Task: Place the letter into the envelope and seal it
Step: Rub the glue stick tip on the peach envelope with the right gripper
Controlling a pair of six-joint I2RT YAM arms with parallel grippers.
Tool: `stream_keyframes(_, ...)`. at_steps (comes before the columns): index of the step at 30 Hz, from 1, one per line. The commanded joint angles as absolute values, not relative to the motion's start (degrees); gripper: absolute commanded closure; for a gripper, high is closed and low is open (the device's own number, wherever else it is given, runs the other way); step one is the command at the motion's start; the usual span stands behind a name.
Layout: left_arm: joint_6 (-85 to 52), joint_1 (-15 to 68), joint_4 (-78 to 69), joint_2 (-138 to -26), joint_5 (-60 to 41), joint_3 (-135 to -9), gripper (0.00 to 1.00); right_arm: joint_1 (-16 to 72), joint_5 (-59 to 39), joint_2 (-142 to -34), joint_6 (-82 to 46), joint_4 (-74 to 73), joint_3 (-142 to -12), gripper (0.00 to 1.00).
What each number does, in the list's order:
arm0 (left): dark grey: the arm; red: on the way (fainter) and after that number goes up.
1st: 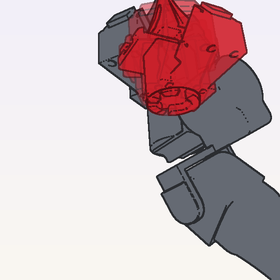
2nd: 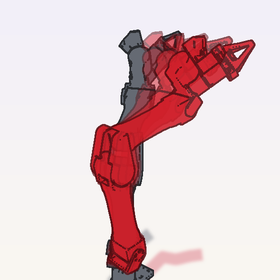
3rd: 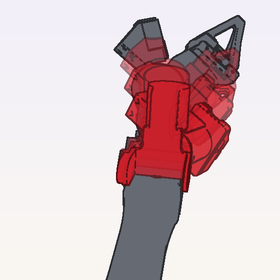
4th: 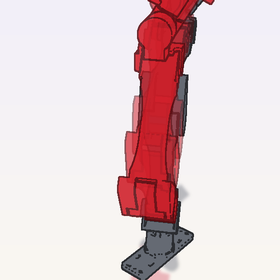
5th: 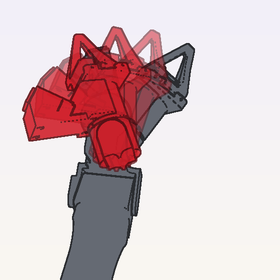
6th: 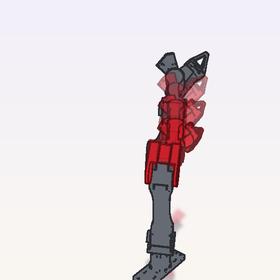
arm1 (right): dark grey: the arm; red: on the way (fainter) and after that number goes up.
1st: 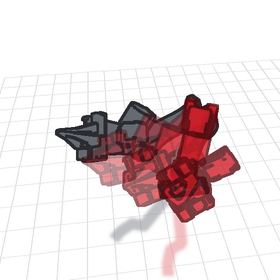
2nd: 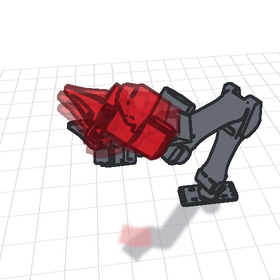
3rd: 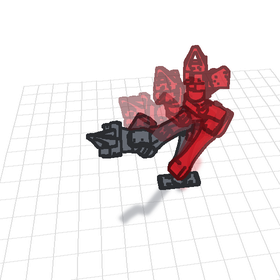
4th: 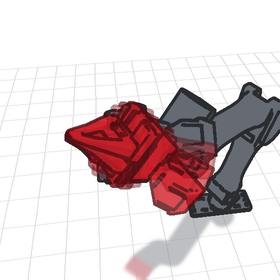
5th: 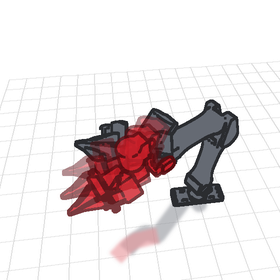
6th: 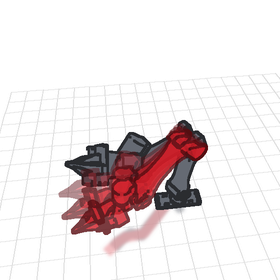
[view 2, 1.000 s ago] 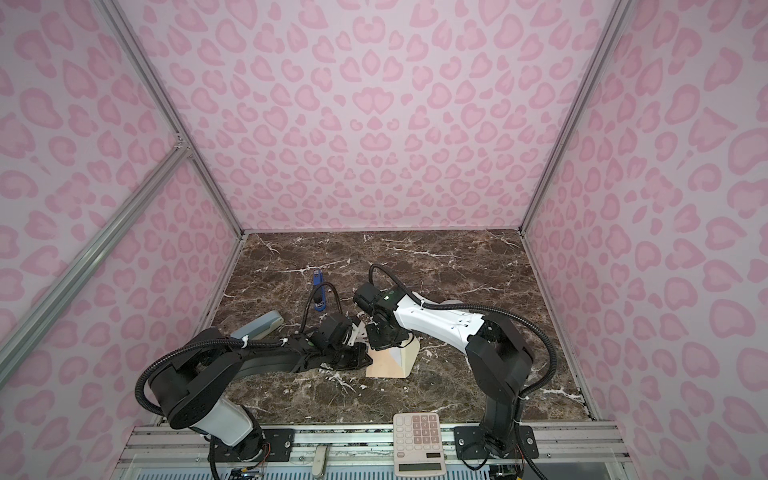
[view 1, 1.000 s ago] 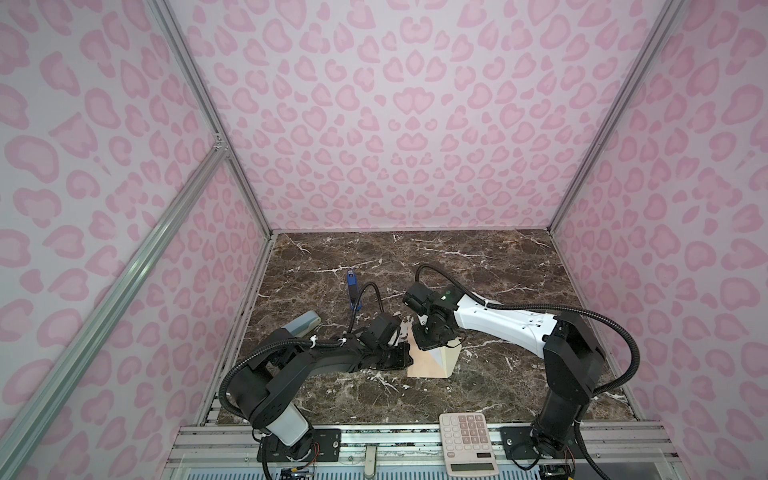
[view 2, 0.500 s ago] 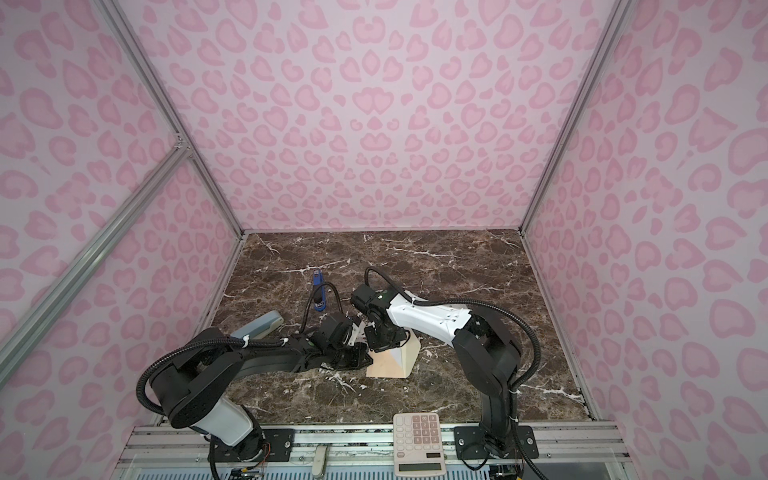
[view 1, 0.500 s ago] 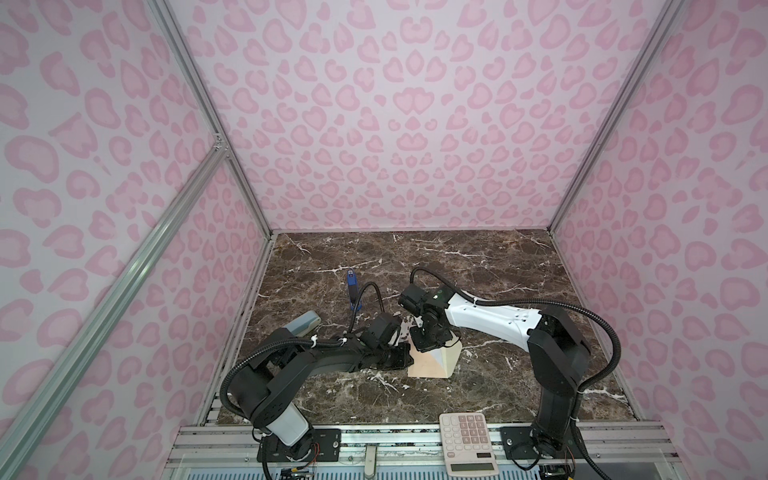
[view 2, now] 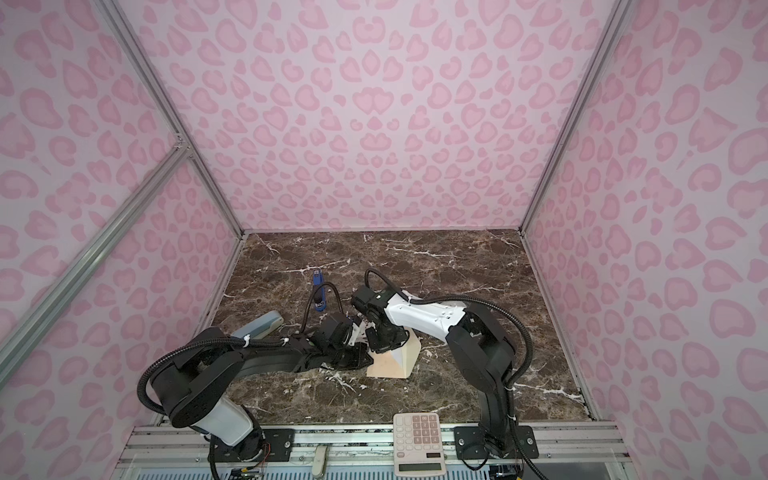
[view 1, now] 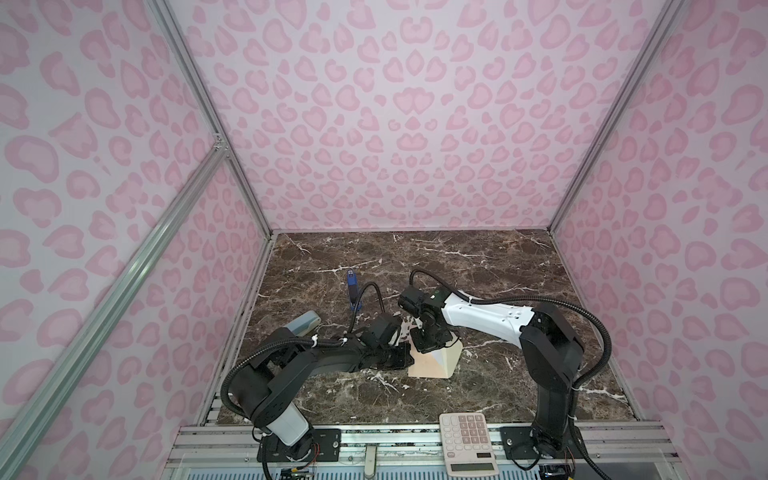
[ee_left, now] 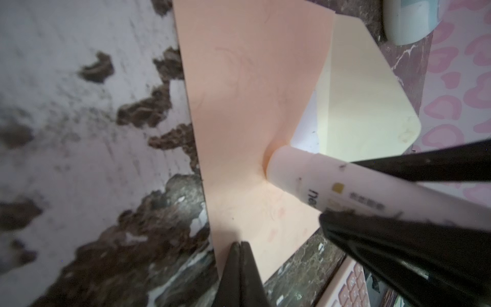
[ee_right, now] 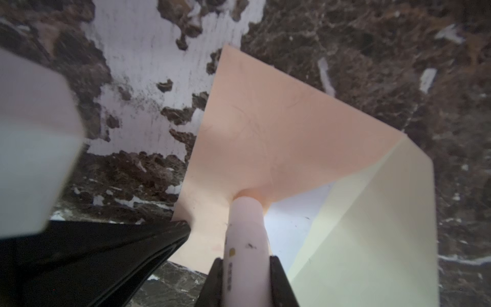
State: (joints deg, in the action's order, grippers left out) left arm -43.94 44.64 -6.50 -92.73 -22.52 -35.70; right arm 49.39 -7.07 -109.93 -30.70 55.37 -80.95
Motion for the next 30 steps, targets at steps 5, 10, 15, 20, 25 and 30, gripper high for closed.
stream_keyframes(5,-43.42,44.74,-0.62,-93.43,-19.25,-35.27,0.96,49.31,-5.67,-111.42,-29.88,57.04,-81.16,1.0)
stream_keyframes(10,-43.2,44.71,-0.31,-93.43,-19.4,-35.54,0.96,49.34,-4.27,-112.22,-29.69,57.78,-81.08,1.0)
stream_keyframes(15,-43.33,44.67,-0.28,-93.17,-19.28,-35.7,0.96,49.23,-3.56,-112.85,-29.44,58.11,-80.89,1.0)
stream_keyframes(20,-43.24,44.74,-0.26,-93.34,-19.49,-35.98,0.96,49.1,-2.47,-113.28,-29.35,58.62,-81.07,1.0)
stream_keyframes(25,-43.16,44.73,-0.26,-93.59,-19.77,-35.9,0.96,48.87,-2.53,-113.38,-29.33,58.62,-81.42,1.0)
stream_keyframes(30,-43.15,44.69,-0.24,-93.87,-20.04,-35.99,0.96,48.69,-2.48,-113.31,-29.18,59.06,-82.26,1.0)
